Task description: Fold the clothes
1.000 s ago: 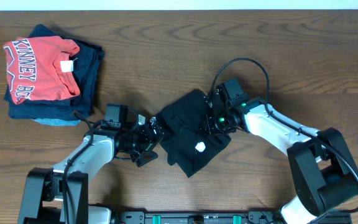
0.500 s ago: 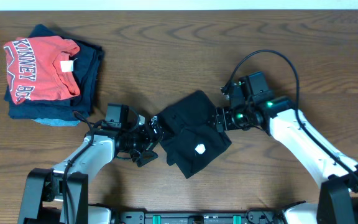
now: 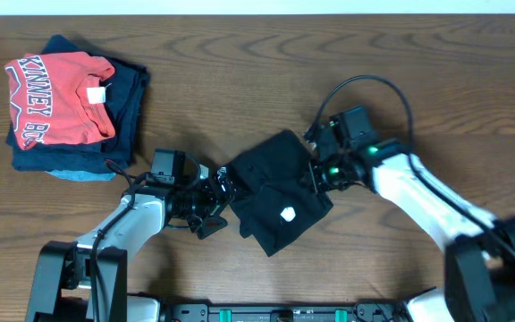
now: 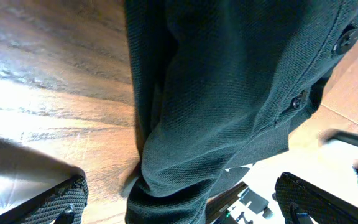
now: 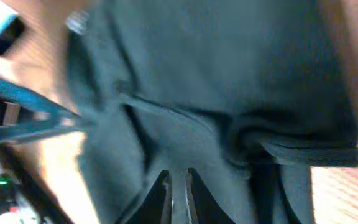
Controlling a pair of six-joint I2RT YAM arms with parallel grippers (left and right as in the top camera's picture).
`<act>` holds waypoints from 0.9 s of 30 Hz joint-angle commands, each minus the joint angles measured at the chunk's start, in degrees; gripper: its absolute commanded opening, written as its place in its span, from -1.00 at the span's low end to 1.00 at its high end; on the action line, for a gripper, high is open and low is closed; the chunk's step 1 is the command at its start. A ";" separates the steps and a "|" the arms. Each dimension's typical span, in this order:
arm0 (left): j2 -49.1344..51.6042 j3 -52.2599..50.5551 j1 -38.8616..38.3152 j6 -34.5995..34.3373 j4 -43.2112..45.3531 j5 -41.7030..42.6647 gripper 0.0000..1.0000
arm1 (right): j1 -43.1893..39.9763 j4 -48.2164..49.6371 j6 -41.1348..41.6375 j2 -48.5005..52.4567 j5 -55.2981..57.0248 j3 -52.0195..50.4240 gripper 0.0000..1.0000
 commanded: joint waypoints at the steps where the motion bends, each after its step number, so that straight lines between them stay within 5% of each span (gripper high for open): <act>1: 3.26 -2.84 -0.26 4.15 0.66 -12.28 0.96 | 0.70 -0.39 2.95 7.06 2.64 -0.33 -0.92; 6: 3.28 -2.86 -0.52 4.28 2.40 -14.27 0.96 | 0.46 -0.42 4.22 12.68 -0.22 -0.33 -0.97; 19: 3.61 -8.90 -9.97 -13.70 19.69 -20.83 1.00 | 0.42 0.48 4.22 12.79 0.07 -0.31 -0.94; 27: 6.67 -8.90 -15.04 -14.47 28.02 -22.97 0.32 | 0.42 1.07 4.22 12.79 0.04 -0.31 -0.93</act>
